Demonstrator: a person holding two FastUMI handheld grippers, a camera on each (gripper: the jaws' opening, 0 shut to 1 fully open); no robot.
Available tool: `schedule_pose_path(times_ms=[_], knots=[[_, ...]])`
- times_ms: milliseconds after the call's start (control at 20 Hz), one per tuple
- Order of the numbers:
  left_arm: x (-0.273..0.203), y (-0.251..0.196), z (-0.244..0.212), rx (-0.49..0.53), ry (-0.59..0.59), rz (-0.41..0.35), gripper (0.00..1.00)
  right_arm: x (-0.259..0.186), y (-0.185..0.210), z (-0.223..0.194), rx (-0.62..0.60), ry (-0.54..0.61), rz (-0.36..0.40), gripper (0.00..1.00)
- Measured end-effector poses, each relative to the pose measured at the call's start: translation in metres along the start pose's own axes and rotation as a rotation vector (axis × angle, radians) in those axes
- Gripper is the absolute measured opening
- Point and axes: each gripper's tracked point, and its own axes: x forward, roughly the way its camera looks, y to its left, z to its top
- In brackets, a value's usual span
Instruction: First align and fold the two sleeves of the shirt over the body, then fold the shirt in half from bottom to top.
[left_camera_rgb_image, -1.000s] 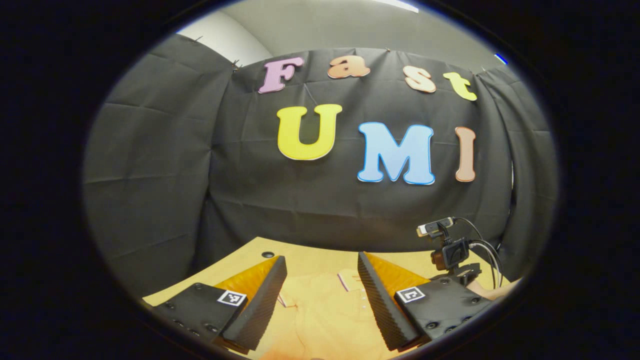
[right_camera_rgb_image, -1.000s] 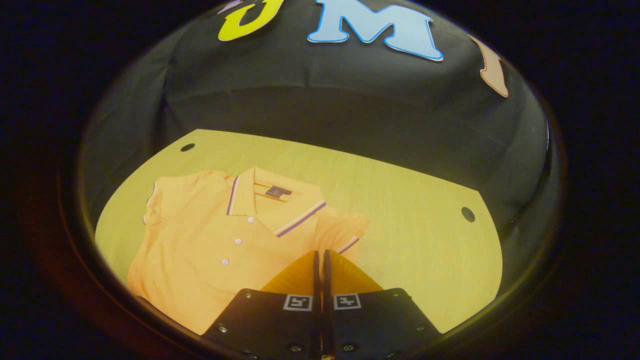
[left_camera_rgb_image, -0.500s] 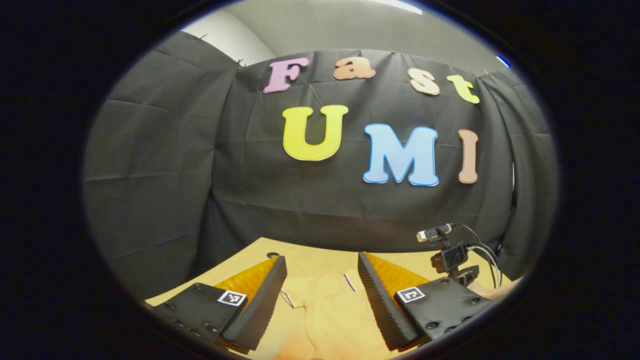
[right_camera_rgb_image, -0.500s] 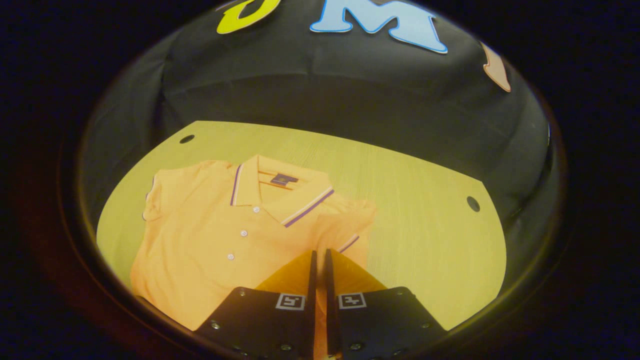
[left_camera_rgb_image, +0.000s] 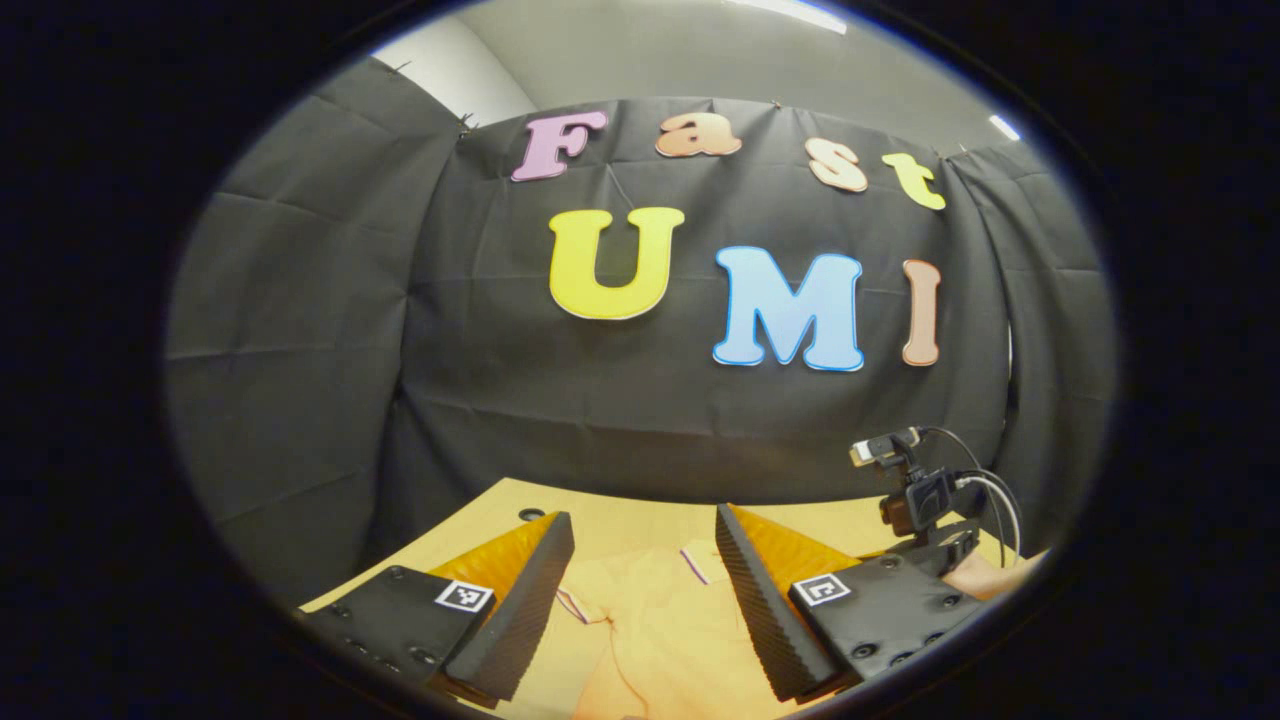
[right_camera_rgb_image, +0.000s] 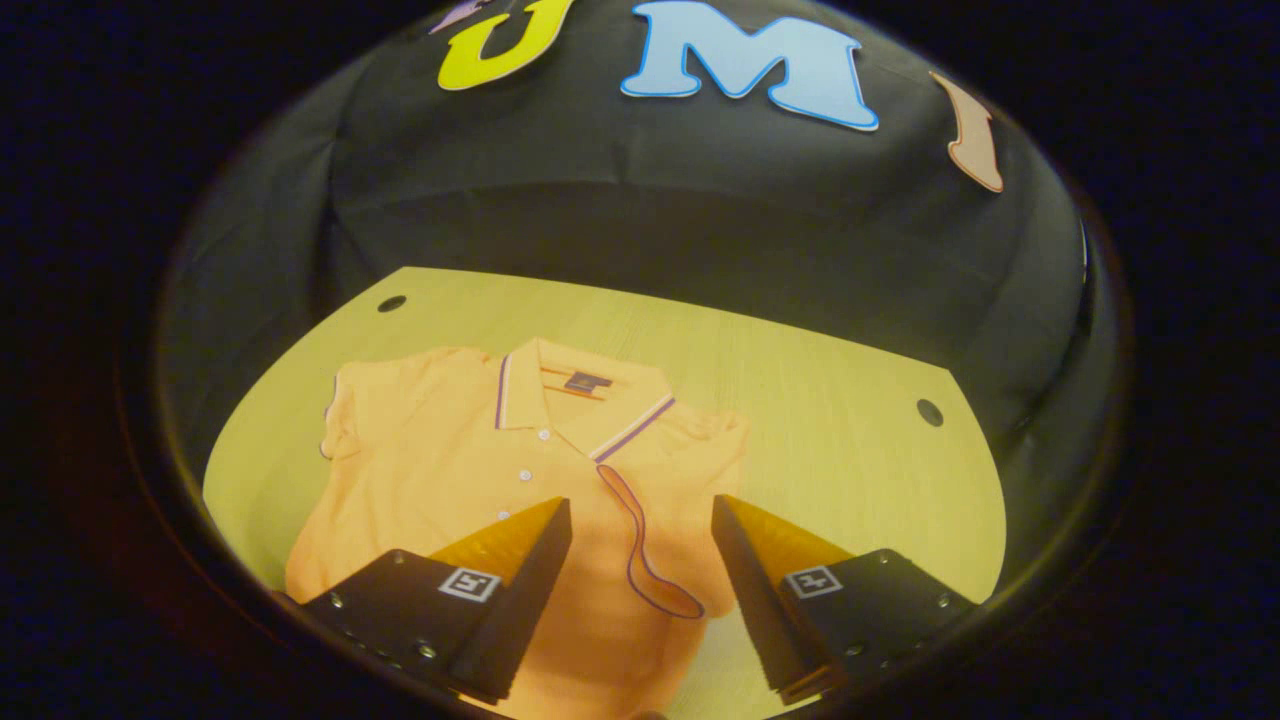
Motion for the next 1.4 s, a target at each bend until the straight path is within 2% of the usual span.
schedule_pose_path(times_ms=[100,350,750,1050,1200,1400], knots=[[0.013,0.005,-0.011,-0.008,0.013,-0.019,0.95,-0.022,0.004,0.007,0.014,-0.034,-0.009,0.98],[0.051,0.031,-0.046,-0.05,0.079,-0.046,0.95,-0.081,0.02,0.028,0.05,-0.141,-0.035,0.98],[0.12,0.088,-0.107,-0.066,0.164,0.067,0.94,-0.166,0.045,0.049,0.046,-0.302,-0.025,0.98],[0.172,0.113,-0.173,-0.067,0.265,0.142,0.95,-0.2,0.047,0.04,-0.006,-0.312,-0.015,0.98],[0.196,0.125,-0.212,-0.031,0.336,0.163,0.95,-0.208,0.044,0.036,0.034,-0.313,-0.018,0.98],[0.22,0.137,-0.252,-0.051,0.418,0.166,0.94,-0.209,0.043,0.028,0.093,-0.294,-0.018,0.98]])
